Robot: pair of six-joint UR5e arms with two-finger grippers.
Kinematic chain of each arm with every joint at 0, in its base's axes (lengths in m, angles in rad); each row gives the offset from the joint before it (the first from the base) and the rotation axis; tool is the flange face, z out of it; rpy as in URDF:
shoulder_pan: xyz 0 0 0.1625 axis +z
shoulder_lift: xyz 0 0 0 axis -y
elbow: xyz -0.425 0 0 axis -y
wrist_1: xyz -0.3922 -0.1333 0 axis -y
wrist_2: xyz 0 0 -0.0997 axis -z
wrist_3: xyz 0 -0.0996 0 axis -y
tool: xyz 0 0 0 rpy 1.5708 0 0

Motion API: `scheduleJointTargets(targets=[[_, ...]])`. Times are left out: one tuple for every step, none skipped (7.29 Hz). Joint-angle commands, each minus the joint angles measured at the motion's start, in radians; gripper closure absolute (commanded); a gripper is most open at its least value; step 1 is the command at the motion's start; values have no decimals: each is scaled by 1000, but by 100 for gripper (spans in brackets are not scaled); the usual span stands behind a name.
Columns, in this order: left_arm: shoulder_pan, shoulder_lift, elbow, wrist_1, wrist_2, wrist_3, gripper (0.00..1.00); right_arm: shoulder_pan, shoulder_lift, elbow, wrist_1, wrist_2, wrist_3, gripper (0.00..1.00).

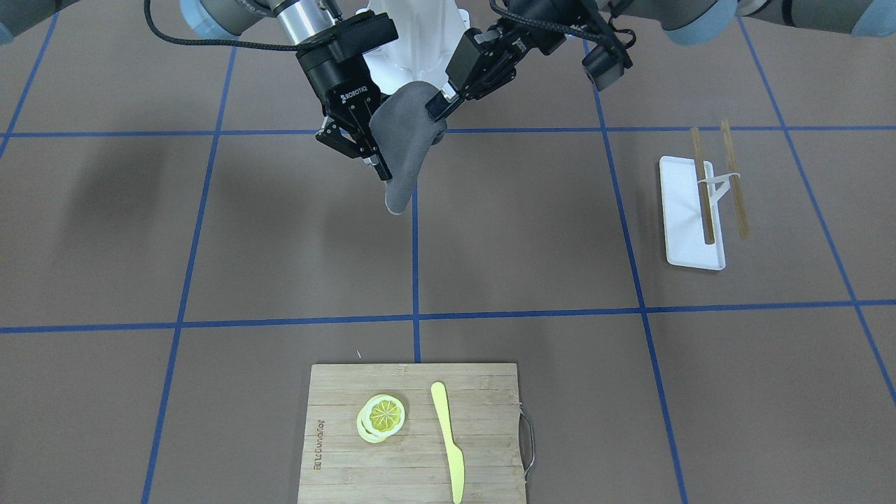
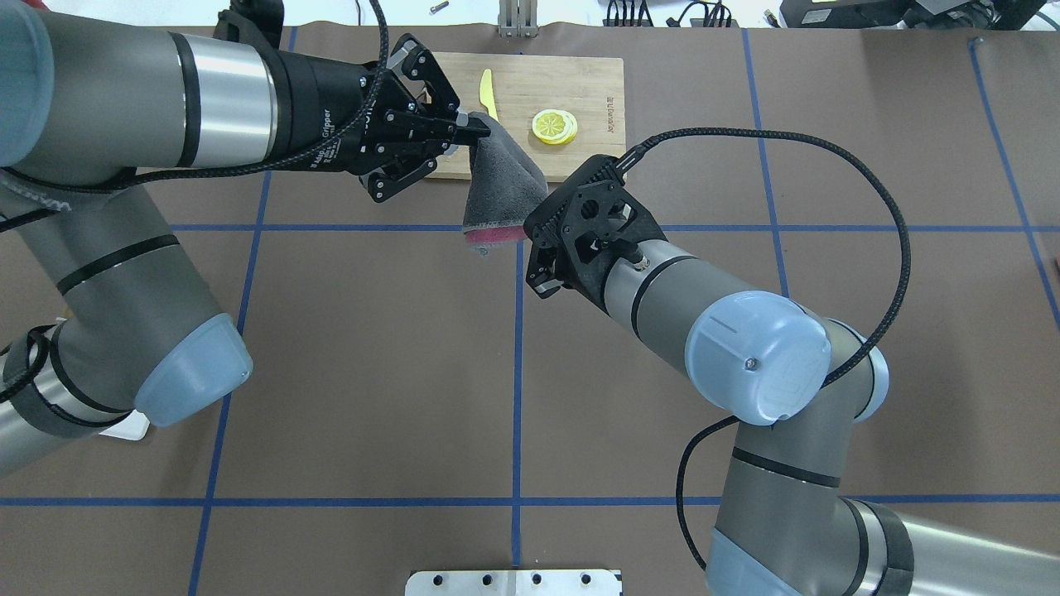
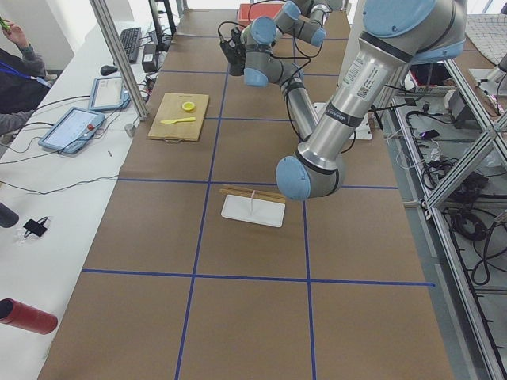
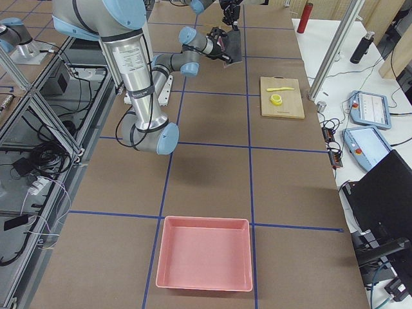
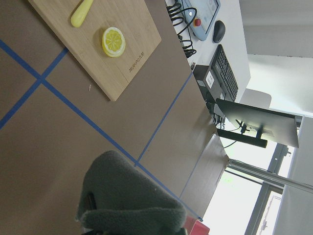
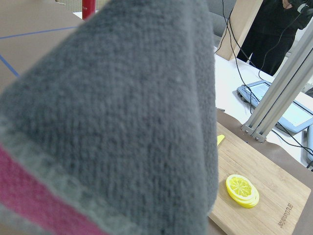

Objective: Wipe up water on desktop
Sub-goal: 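Close the right gripper on the towel held by the left gripper, then pull the towel away with the right gripper while the left gripper releases and withdraws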

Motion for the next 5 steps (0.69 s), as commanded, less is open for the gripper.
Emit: scheduleJointTargets(targets=[[-1,6,5,0,2,117,2,2,3,1,0,0,10,100],[-3,27,-1,0,0,152,2,9,3,3,0,0,10,100],[-6,36,0,0,0,176,1,20,1,3,0,0,10,100],[-14,61,-1,0,-1,236,2,37,0,3,0,0,10,100],[-17,110,0,2,-2,311,2,63,-3,3,0,-3,10,100]])
